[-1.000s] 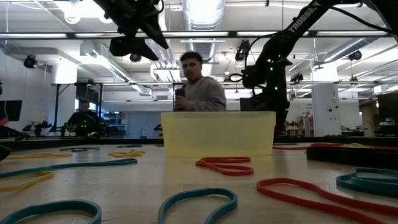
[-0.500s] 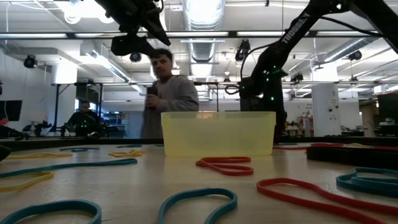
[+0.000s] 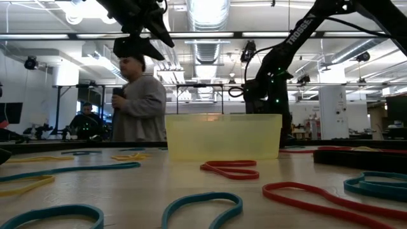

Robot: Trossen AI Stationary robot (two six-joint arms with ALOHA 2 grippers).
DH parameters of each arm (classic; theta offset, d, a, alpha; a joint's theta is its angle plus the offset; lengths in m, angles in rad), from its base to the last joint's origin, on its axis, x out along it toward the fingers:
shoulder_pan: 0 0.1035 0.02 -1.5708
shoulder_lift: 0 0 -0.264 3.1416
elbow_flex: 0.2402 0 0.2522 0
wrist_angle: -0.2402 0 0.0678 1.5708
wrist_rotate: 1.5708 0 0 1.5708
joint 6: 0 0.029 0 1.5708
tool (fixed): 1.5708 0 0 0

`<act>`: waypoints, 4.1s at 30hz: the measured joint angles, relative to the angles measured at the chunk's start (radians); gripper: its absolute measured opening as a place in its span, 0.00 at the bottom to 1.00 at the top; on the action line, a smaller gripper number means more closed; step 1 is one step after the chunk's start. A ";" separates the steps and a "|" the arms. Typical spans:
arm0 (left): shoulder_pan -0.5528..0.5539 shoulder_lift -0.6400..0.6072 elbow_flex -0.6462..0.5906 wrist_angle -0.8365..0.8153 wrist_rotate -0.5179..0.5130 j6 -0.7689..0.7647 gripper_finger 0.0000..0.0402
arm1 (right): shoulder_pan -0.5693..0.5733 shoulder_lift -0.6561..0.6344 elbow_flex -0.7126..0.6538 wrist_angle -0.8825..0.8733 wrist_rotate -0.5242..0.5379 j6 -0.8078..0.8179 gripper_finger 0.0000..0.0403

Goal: Pick and place rubber bands into bin
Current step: Put the blue rubber band into the yellow bin

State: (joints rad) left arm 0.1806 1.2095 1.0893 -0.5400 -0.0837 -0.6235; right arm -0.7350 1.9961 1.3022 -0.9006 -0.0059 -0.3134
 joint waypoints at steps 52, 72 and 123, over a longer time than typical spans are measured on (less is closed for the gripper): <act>0.000 0.000 -0.001 0.001 0.000 0.010 0.51 | 0.071 -0.209 0.084 -0.035 -0.386 0.195 0.02; 0.000 0.000 -0.010 0.005 0.000 0.010 0.51 | 0.391 -0.176 0.247 0.053 -0.375 0.425 0.10; 0.341 0.555 0.129 -0.074 0.091 0.690 0.51 | 0.444 -0.346 0.305 -0.211 -0.042 0.423 0.48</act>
State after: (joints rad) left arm 0.5220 1.7649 1.2183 -0.6142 0.0071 0.0665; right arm -0.2913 1.6505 1.6070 -1.1115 -0.0481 0.1097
